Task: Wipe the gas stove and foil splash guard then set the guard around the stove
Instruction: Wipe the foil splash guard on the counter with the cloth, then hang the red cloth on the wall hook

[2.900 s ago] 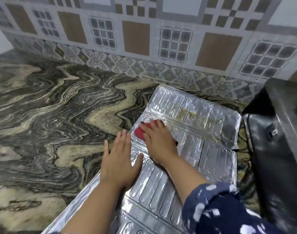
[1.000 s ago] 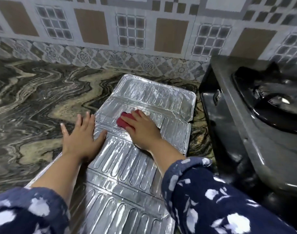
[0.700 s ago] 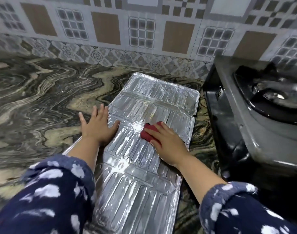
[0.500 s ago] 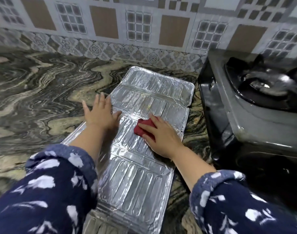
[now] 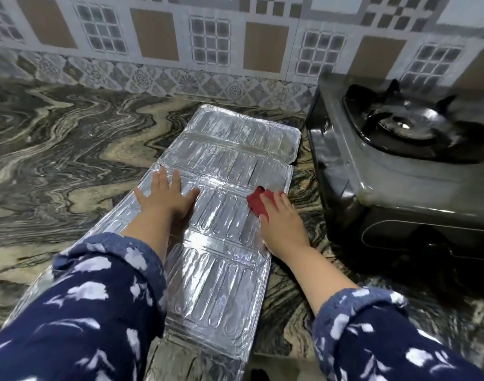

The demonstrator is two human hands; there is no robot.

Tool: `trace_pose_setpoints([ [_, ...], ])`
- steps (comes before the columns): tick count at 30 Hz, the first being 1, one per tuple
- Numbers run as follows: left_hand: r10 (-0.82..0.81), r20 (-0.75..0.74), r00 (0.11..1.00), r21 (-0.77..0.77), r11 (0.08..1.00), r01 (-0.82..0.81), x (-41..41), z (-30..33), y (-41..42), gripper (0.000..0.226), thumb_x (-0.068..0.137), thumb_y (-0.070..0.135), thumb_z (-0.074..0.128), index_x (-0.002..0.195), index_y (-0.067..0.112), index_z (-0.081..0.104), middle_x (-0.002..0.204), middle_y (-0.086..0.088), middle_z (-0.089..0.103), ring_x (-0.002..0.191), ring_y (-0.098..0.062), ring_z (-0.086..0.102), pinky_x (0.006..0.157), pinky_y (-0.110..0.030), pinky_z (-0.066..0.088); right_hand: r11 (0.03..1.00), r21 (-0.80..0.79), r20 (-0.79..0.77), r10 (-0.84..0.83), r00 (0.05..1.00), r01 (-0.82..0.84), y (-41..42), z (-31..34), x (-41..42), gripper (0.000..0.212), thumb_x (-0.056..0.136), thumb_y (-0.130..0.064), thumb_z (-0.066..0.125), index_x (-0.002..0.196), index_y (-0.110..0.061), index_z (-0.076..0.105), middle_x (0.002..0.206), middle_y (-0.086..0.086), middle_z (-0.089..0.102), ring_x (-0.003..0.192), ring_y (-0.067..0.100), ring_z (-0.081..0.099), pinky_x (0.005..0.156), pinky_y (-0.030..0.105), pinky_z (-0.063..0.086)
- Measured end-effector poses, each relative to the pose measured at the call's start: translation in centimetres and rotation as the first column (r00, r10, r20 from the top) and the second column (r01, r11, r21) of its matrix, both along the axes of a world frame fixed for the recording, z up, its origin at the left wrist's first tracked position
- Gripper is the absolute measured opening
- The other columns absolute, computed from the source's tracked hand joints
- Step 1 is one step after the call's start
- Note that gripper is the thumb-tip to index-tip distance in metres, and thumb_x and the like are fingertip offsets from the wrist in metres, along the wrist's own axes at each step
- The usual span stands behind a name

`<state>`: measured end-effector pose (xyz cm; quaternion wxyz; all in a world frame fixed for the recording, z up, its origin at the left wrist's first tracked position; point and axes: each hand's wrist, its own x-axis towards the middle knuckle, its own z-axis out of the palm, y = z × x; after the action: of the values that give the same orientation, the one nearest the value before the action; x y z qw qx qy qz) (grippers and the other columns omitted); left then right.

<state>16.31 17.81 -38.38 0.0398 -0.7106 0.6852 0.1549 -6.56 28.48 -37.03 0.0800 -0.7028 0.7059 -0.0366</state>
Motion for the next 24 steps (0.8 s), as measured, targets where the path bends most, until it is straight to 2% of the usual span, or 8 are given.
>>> trace_pose_setpoints([
  [5,0.000,-0.016,1.000,0.018,1.000,0.001,0.2,0.3,0.1,0.083,0.088,0.072,0.018,0.153,0.027,-0.006,0.159,-0.002,-0.020,0.147,-0.019,-0.018,0.111,-0.064,-0.005,0.992,-0.081,0.106,0.107,0.988,-0.099,2.6,0.7,-2.2,0.049,0.097,-0.015,0.041,0.145,-0.020,0.035,0.156,0.002,0.028,0.145,0.019,0.021,0.110,0.014,-0.006],
  [8,-0.001,0.047,0.999,-0.102,0.995,0.006,-0.4,0.9,0.4,0.079,0.091,0.068,0.024,0.153,0.026,0.000,0.161,-0.006,-0.013,0.148,-0.022,-0.011,0.111,-0.065,-0.004,0.994,0.021,0.096,0.108,0.989,-0.111,3.5,1.6,-2.5,0.055,0.087,-0.010,0.049,0.139,-0.026,0.043,0.145,0.001,0.045,0.133,0.026,0.037,0.116,0.034,0.026],
  [11,-0.134,0.009,0.991,-0.330,0.935,0.129,-2.8,2.9,1.4,0.066,0.095,0.054,0.037,0.151,0.024,0.020,0.161,-0.009,0.010,0.147,-0.026,0.013,0.114,-0.058,0.016,0.995,0.090,0.145,0.026,0.989,-0.040,3.2,4.9,-2.3,0.051,0.087,-0.009,0.049,0.134,-0.028,0.048,0.130,0.007,0.058,0.120,0.030,0.051,0.098,0.035,0.044],
  [14,-0.276,-0.211,0.938,-0.288,0.934,0.210,-6.5,6.4,2.6,0.050,0.096,0.049,0.040,0.138,0.022,0.048,0.144,-0.008,0.048,0.130,-0.028,0.046,0.105,-0.045,0.039,0.997,0.076,0.243,-0.023,0.970,0.004,1.8,8.7,-1.8,0.044,0.090,-0.007,0.048,0.132,-0.021,0.050,0.123,0.011,0.060,0.107,0.029,0.056,0.083,0.027,0.042],
  [16,-0.203,-0.516,0.832,-0.121,0.979,0.164,-8.7,9.2,3.6,0.053,0.097,0.052,0.036,0.130,0.014,0.054,0.127,-0.011,0.063,0.110,-0.028,0.061,0.095,-0.040,0.047,0.998,0.004,0.317,-0.061,0.946,0.063,0.5,11.2,-1.6,0.045,0.090,-0.005,0.048,0.133,-0.020,0.049,0.124,0.013,0.059,0.105,0.029,0.057,0.082,0.025,0.040],
  [18,-0.035,-0.781,0.624,0.071,0.987,0.144,-10.4,12.0,4.4,0.052,0.096,0.054,0.037,0.122,0.012,0.053,0.106,-0.009,0.068,0.084,-0.022,0.066,0.076,-0.033,0.049,0.991,-0.070,0.380,-0.077,0.922,0.111,-0.6,13.4,-1.6,0.044,0.090,-0.006,0.048,0.131,-0.019,0.048,0.125,0.014,0.059,0.105,0.031,0.057,0.084,0.028,0.043],
  [20,0.053,-0.890,0.453,0.139,0.977,0.160,-11.3,14.7,4.9,0.043,0.094,0.048,0.048,0.119,0.013,0.052,0.097,-0.004,0.068,0.075,-0.017,0.066,0.069,-0.029,0.050,0.980,-0.137,0.452,-0.064,0.889,0.141,-1.2,15.3,-1.9,0.041,0.088,-0.007,0.051,0.127,-0.019,0.049,0.123,0.013,0.059,0.101,0.029,0.057,0.080,0.027,0.043],
  [24,0.041,-0.982,0.187,0.060,0.993,0.098,-12.2,19.2,4.6,0.032,0.093,0.013,0.058,0.123,0.003,0.050,0.106,-0.011,0.066,0.074,-0.017,0.068,0.068,-0.030,0.060,0.951,-0.275,0.610,0.058,0.790,0.142,-1.4,19.2,-2.6,0.043,0.083,-0.007,0.061,0.123,-0.019,0.050,0.110,0.001,0.059,0.097,0.022,0.058,0.082,0.029,0.047],
])
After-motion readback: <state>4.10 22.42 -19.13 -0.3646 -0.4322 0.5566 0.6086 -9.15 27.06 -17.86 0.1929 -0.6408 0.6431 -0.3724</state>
